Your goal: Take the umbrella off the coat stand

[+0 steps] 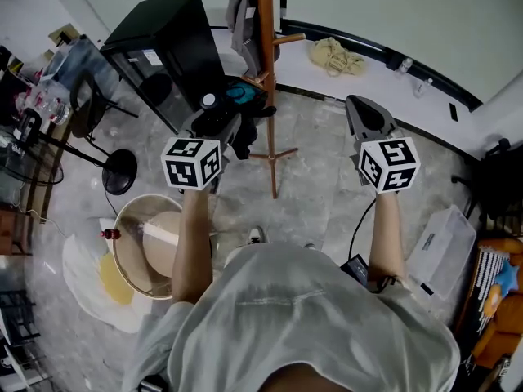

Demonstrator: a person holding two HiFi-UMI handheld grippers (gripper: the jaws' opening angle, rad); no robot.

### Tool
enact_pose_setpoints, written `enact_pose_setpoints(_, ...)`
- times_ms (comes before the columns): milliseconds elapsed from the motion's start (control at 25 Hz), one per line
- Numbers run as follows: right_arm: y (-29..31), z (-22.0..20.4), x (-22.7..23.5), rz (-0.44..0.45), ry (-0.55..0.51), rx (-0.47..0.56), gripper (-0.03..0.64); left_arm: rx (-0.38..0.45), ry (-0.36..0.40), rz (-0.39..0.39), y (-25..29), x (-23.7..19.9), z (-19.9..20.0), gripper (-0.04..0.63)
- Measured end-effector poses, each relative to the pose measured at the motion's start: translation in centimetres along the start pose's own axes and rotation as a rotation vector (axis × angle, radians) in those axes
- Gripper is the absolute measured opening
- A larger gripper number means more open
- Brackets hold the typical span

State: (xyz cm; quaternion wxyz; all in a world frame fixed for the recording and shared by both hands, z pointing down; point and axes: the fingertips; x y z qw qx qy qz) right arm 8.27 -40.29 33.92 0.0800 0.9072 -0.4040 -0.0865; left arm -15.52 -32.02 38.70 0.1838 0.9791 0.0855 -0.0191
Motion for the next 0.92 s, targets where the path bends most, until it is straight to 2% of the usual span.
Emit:
enact_pose_setpoints(200,0.8,0.2,-0.2,0.016,0.000,0.006,0.021,0.024,-0.005,-0.003,-1.5,0.6,0.8,0.246)
enact_pose_setpoints(920,0.8,-1.5,1.1,0.034,-0.026,-0.024,0.021,-0.002,-0.028,-0.021,-1.2,3.4,0.2,0.245)
Point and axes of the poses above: the fingertips, and each gripper's own axes: y forward along the fingers, x to its right, z out of its top, and after that the axes turned 3 degrees about -x, right-handed
